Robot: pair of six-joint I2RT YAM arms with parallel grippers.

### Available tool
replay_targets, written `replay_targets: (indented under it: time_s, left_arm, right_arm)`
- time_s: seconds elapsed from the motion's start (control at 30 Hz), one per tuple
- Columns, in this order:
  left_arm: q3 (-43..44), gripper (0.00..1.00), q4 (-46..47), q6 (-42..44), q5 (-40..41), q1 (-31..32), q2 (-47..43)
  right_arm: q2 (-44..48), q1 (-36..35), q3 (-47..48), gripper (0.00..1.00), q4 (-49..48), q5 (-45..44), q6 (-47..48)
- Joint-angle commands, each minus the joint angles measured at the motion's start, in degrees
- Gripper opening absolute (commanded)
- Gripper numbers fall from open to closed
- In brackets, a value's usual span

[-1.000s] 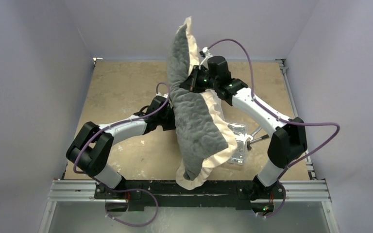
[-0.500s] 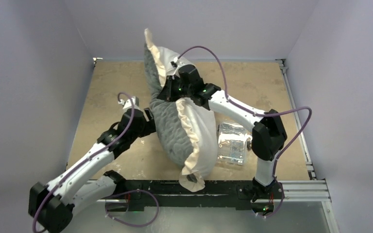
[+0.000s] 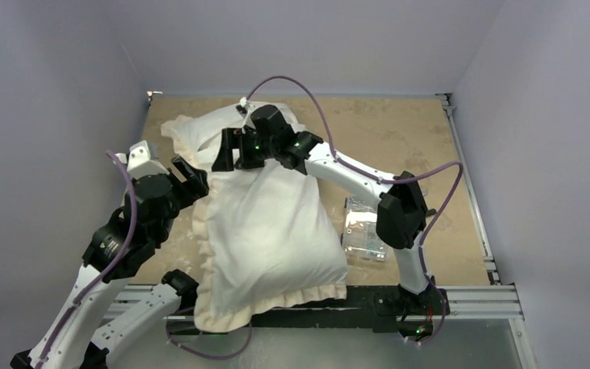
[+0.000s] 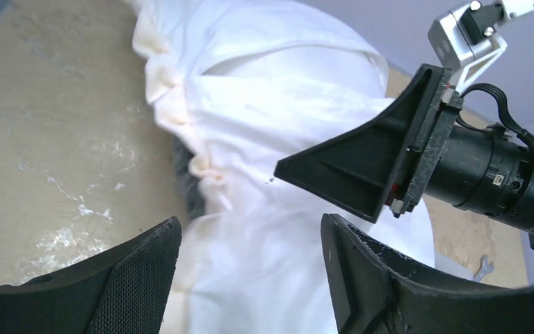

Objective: Remove the pillowcase from the pillow

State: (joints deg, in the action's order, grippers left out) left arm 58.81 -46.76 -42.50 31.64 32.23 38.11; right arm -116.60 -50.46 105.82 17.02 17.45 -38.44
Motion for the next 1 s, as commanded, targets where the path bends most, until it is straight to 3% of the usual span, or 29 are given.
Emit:
replay_targets:
  time_s: [0.0,0.1,0.23,0.43,0.67,0.8,0.9,0.97]
  left_arm:
    - [4.4,0.73,-3.7,3.4,3.7,-0.1,0.0]
    - [4.1,0.73,-3.6,3.3,2.5,-0.1,0.7]
    - [2.9,0.74,-2.3,3.1,-0.3,-0.1,2.4]
    - [-1.9,0.76,2.8,0.6,-7.3,-0.1,5.7]
    - [-10.9,0.76,10.4,-5.1,-16.5,-0.3,11.3]
    - [-14.9,0.76,13.7,-6.9,-16.8,-0.5,13.9]
    - [-15.4,0.75,15.0,-6.8,-16.8,-1.4,16.8]
    - [-15.0,0.74,15.5,-6.2,-16.8,-1.9,19.0]
  right_arm:
    - [4.8,1.3,4.0,0.89,4.1,-0.4,2.5]
    - [7.9,1.8,2.4,0.98,8.3,-7.7,5.5]
    - [14.3,4.7,-6.2,0.99,10.3,-11.5,6.8]
    - [27.0,10.8,-24.3,0.99,11.1,-11.9,5.8]
    - [36.2,11.9,-40.1,0.99,14.0,-9.0,6.3]
    - [38.2,11.7,-49.5,0.99,7.0,-3.5,5.1]
    - [36.8,11.2,-54.5,0.87,-0.4,3.2,3.3]
    - [35.2,9.2,-55.8,0.7,-3.4,4.8,3.2]
